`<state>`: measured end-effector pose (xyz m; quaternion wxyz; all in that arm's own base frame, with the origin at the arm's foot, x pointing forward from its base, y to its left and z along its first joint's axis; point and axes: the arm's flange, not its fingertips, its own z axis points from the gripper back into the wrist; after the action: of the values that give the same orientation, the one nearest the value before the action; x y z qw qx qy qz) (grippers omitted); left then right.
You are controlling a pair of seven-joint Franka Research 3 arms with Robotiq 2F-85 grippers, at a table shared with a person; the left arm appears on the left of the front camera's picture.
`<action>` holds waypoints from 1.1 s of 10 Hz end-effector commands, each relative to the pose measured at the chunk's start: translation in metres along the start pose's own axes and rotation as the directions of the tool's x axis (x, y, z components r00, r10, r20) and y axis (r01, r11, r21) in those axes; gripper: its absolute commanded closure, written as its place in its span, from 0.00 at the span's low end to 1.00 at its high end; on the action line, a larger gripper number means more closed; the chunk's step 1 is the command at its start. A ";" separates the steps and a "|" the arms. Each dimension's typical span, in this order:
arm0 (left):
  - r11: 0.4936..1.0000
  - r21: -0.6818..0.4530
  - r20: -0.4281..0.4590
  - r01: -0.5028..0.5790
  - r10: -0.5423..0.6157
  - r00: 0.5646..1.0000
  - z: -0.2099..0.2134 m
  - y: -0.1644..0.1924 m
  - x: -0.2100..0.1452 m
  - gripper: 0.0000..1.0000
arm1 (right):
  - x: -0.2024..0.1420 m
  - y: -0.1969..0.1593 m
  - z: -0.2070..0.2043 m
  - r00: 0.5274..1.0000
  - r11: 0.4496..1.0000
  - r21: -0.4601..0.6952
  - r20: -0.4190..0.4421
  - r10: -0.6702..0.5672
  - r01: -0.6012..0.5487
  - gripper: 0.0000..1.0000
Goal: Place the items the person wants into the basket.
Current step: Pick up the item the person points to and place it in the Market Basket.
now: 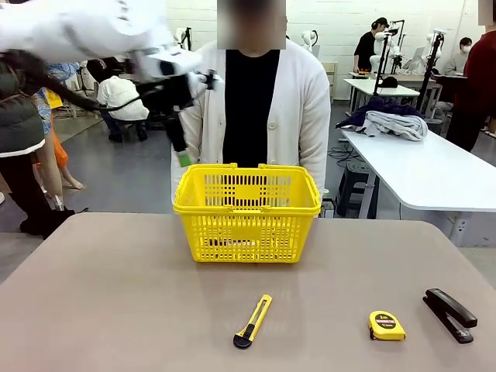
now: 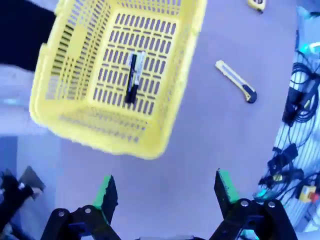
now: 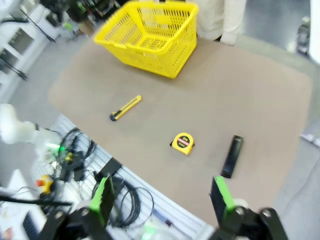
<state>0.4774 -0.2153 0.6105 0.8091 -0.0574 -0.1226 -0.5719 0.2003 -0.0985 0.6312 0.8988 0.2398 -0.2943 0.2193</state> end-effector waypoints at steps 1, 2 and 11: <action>0.997 0.058 0.069 -0.052 0.048 0.996 -0.015 -0.054 -0.080 0.00 | 0.000 0.000 -0.001 1.000 1.000 0.016 0.001 0.006 -0.006 0.00; 0.995 0.057 0.101 -0.086 0.080 0.992 -0.016 -0.061 -0.101 0.00 | 0.000 0.000 -0.001 1.000 1.000 0.016 0.001 0.006 -0.006 0.00; 0.986 0.038 0.126 -0.160 0.154 0.980 -0.024 -0.064 -0.144 0.00 | 0.000 0.000 -0.001 1.000 1.000 0.016 0.001 0.006 -0.006 0.00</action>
<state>0.3778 -0.1119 0.5437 0.8431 -0.0859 -0.1785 -0.4999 0.2002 -0.0984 0.6312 0.8987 0.2397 -0.2944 0.2194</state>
